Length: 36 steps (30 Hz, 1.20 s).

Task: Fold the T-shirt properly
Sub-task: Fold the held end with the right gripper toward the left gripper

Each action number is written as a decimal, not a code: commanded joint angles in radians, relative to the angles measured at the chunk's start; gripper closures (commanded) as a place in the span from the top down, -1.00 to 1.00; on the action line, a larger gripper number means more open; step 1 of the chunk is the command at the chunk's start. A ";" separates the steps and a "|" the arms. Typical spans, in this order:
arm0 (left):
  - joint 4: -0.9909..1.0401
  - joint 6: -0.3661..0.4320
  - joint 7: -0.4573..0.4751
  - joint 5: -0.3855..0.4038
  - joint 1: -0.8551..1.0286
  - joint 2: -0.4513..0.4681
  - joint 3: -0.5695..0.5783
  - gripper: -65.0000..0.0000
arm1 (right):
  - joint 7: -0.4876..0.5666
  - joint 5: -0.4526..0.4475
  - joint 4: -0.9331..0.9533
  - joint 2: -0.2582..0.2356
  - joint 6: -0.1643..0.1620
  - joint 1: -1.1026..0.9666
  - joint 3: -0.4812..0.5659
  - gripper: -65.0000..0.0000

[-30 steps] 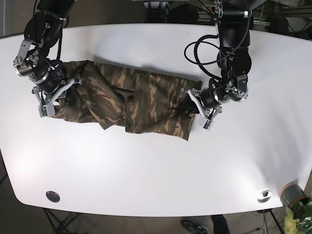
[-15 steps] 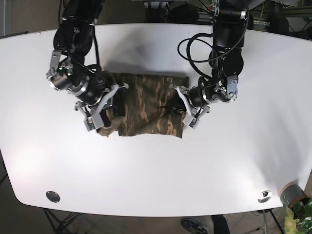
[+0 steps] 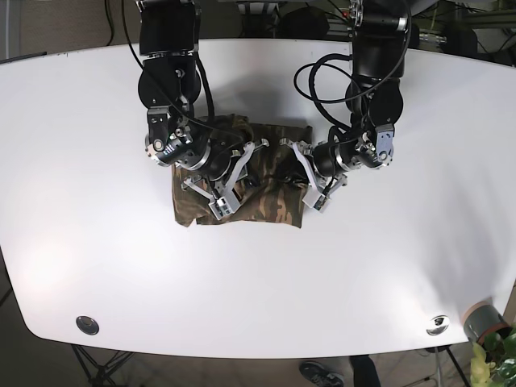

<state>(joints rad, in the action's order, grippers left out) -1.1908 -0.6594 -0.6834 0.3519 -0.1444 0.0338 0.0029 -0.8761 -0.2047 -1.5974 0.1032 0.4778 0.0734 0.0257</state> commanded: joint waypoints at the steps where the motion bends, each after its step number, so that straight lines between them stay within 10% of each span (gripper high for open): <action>1: -0.002 0.008 -0.052 -0.044 -0.002 0.002 0.003 -0.90 | 0.056 0.000 0.016 0.007 0.005 0.029 0.003 -0.56; 9: -0.002 0.005 -0.052 -0.044 0.001 0.002 0.003 -0.90 | 0.082 0.021 0.021 0.007 0.005 0.059 0.004 0.16; 36: -0.123 -0.001 -0.052 -0.040 0.006 0.002 -0.004 -0.90 | 0.011 0.015 -0.133 0.002 0.006 0.039 0.024 0.19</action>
<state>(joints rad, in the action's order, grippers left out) -1.2430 -0.6628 -0.7166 0.3309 -0.1345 0.0334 0.0021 -0.8906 -0.1795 -1.7035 0.1043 0.4786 0.0921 0.0498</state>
